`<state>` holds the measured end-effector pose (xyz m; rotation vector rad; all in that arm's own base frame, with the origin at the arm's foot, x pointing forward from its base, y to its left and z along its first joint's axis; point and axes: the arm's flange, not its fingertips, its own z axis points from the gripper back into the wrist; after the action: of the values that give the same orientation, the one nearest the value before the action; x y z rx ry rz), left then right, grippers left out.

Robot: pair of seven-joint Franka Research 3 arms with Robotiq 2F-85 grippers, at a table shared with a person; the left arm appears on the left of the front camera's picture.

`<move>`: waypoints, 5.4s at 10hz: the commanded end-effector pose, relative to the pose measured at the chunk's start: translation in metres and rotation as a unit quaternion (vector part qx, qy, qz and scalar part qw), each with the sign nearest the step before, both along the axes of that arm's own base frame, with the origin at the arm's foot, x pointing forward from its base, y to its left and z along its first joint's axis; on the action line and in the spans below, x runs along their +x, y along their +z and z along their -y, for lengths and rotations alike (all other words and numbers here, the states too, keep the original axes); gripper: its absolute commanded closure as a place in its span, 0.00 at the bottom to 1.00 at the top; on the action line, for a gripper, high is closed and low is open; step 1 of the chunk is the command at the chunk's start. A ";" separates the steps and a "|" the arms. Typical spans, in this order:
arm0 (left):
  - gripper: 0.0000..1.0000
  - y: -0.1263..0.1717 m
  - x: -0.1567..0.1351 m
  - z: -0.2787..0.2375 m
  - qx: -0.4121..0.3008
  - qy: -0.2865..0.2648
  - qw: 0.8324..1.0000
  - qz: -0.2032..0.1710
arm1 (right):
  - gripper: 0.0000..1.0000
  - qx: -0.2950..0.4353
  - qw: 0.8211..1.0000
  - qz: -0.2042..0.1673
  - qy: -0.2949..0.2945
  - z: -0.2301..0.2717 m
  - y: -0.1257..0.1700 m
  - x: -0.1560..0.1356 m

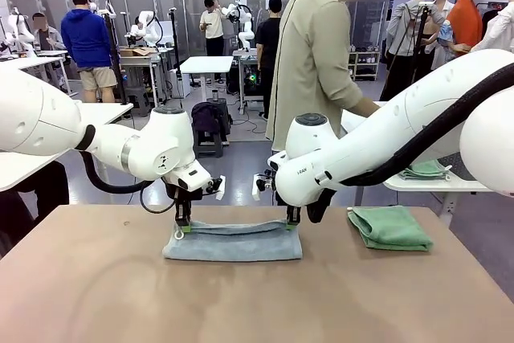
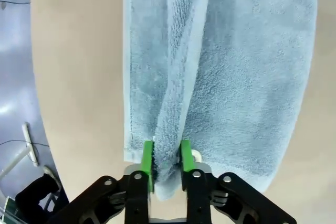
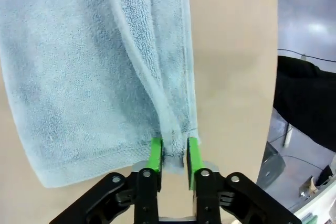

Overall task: Fold the towels and place them in the basket.
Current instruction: When a person lays out a Towel with hook on the table, fold it in half twice.

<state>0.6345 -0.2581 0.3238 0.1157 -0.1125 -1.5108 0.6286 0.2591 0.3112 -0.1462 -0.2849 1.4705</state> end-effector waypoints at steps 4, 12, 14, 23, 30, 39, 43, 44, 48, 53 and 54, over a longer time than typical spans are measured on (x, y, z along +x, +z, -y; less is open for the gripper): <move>0.21 0.027 0.006 -0.035 -0.026 -0.003 0.998 0.059 | 0.14 0.018 0.997 0.073 -0.003 0.022 0.037 -0.004; 0.20 0.148 -0.078 -0.151 -0.266 0.004 0.964 -0.011 | 0.33 0.183 0.920 -0.089 -0.334 0.069 0.174 -0.130; 0.20 0.123 -0.081 -0.192 -0.369 0.008 0.929 -0.023 | 0.33 0.237 0.875 -0.120 -0.404 0.085 0.161 -0.152; 0.20 0.034 -0.064 -0.242 -0.598 -0.052 0.800 -0.020 | 0.33 0.217 0.880 -0.138 -0.399 0.095 0.163 -0.146; 0.20 0.031 -0.070 -0.236 -0.582 -0.044 0.811 -0.028 | 0.33 0.221 0.785 -0.139 -0.562 0.064 0.122 -0.123; 0.20 0.031 -0.070 -0.236 -0.582 -0.044 0.811 -0.028 | 0.33 0.218 0.699 -0.114 -0.671 0.024 0.020 -0.048; 0.20 0.031 -0.070 -0.236 -0.582 -0.044 0.811 -0.028 | 0.33 0.218 0.686 -0.126 -0.682 0.021 -0.002 -0.033; 0.20 0.031 -0.070 -0.236 -0.582 -0.044 0.811 -0.028 | 0.33 0.215 0.686 -0.122 -0.684 0.019 -0.006 -0.031; 0.20 0.031 -0.070 -0.236 -0.582 -0.044 0.811 -0.028 | 0.33 0.206 0.683 -0.100 -0.693 0.013 -0.014 -0.027; 0.20 0.031 -0.070 -0.236 -0.582 -0.044 0.811 -0.028 | 0.77 0.194 0.684 -0.098 -0.696 0.015 -0.020 -0.027; 0.20 0.031 -0.070 -0.236 -0.582 -0.044 0.811 -0.028 | 0.91 0.193 0.685 -0.099 -0.696 0.015 -0.022 -0.027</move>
<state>0.5655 -0.0224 0.3532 -0.9340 -0.9790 -1.3012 0.5974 0.2358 0.2920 0.1790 -0.1878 -0.1032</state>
